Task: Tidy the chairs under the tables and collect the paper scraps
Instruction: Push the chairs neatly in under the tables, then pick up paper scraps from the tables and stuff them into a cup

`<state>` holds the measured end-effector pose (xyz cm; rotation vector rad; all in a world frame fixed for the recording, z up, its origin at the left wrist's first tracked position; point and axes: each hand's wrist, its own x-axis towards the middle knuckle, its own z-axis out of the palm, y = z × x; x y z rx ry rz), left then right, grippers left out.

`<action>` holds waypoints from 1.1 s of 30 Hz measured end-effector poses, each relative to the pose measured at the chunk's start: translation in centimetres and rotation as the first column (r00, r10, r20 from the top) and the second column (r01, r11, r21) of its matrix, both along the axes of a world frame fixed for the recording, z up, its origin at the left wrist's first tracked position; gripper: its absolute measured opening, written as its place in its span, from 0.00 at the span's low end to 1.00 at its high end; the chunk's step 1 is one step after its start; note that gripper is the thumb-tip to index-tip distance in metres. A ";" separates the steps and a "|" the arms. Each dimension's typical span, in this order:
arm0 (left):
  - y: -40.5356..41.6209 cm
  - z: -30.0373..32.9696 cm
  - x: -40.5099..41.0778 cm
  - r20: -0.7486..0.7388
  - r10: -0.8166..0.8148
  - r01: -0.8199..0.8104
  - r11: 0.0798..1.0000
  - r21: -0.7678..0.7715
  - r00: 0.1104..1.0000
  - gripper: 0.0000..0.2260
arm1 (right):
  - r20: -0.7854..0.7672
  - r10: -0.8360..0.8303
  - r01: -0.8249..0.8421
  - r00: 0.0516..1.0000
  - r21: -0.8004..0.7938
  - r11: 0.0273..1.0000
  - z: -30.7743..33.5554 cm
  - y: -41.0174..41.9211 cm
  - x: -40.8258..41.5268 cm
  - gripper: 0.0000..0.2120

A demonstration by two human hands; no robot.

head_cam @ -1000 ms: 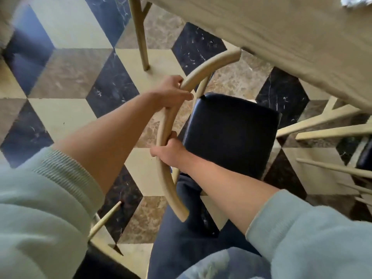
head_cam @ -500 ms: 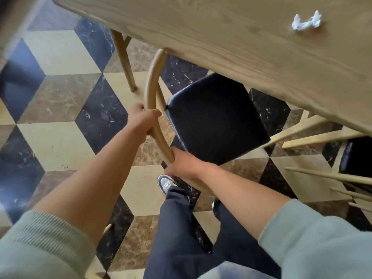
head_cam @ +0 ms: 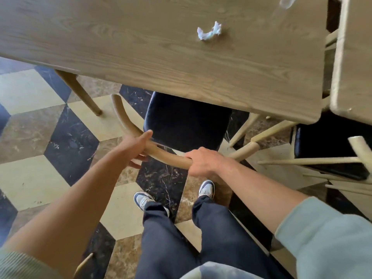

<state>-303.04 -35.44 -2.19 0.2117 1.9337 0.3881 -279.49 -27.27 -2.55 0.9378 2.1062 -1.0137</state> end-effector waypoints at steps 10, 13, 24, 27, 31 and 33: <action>3.1 0.8 11.2 0.091 -0.293 0.296 0.955 -0.017 0.952 0.33 | 0.164 0.020 -0.017 0.986 -0.024 1.000 1.2 6.0 12.3 0.16; 3.2 0.9 11.8 0.103 -0.283 0.284 0.959 -0.002 0.954 0.32 | 0.170 -0.011 0.023 0.985 -0.064 0.998 1.6 6.6 12.6 0.27; -0.8 4.2 0.0 0.175 -0.276 0.281 0.960 -0.004 0.945 0.27 | -0.112 -0.436 0.427 0.893 -0.094 0.899 3.9 5.6 -1.8 0.08; -3.5 6.1 -7.1 0.158 -0.233 0.229 0.973 0.038 0.960 0.23 | -0.160 -0.364 0.364 0.918 -0.034 0.931 5.9 4.4 -11.1 0.09; -7.4 10.1 -17.5 0.081 -0.090 0.082 0.992 0.094 0.993 0.18 | -0.225 -0.206 0.218 0.952 0.031 0.975 9.6 2.5 -24.2 0.13; -8.7 11.8 -21.7 0.035 -0.026 0.021 0.990 0.140 0.999 0.17 | -0.257 -0.153 0.169 0.954 0.045 0.985 11.1 1.9 -29.2 0.13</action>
